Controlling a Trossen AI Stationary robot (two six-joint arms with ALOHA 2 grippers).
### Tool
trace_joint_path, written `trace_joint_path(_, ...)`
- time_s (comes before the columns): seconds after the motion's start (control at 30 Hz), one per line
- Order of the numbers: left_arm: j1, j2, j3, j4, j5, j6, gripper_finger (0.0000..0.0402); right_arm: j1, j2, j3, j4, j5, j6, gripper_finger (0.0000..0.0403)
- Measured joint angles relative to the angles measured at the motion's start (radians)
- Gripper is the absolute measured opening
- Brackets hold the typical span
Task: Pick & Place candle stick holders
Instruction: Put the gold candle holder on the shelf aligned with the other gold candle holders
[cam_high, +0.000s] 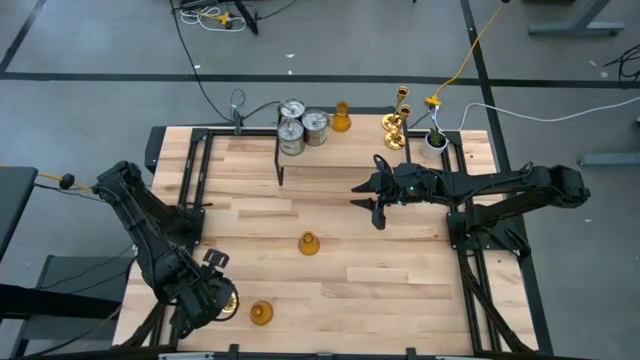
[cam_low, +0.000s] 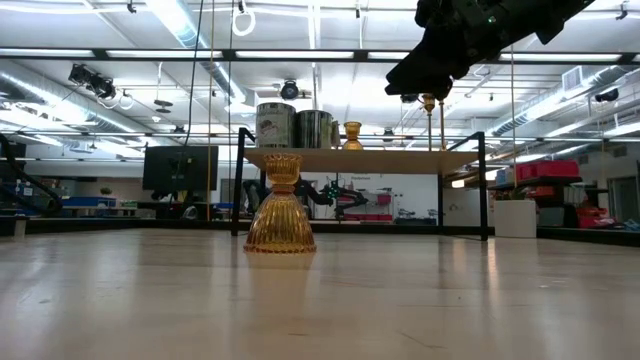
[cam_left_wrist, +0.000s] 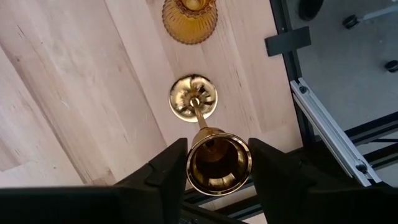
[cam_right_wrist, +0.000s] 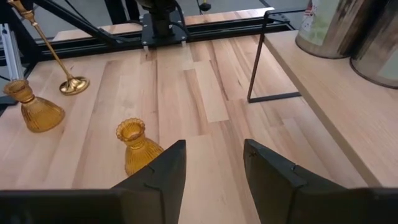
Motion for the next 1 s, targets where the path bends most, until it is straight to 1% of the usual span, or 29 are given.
trace_joint_path(0.33, 0.022, 0.0, 0.0, 0.0, -0.007, 0.008, 0.0164, 0.0, 0.0, 0.0, 0.0, -0.003, 0.0, 0.0165)
trace_joint_path(0.63, 0.077, -0.001, 0.005, -0.039, 0.062, 0.011, 0.0163, 0.0, 0.0, 0.0, 0.001, -0.002, 0.0, 0.0165)
trace_joint_path(0.83, 0.13, -0.001, 0.052, -0.086, 0.065, 0.069, 0.0157, 0.0, 0.0, 0.0, 0.002, -0.002, 0.0, 0.0165)
trace_joint_path(1.0, 0.183, -0.001, 0.109, -0.143, 0.067, 0.131, 0.016, 0.0, 0.0, 0.0, 0.022, -0.002, 0.0, 0.0165)
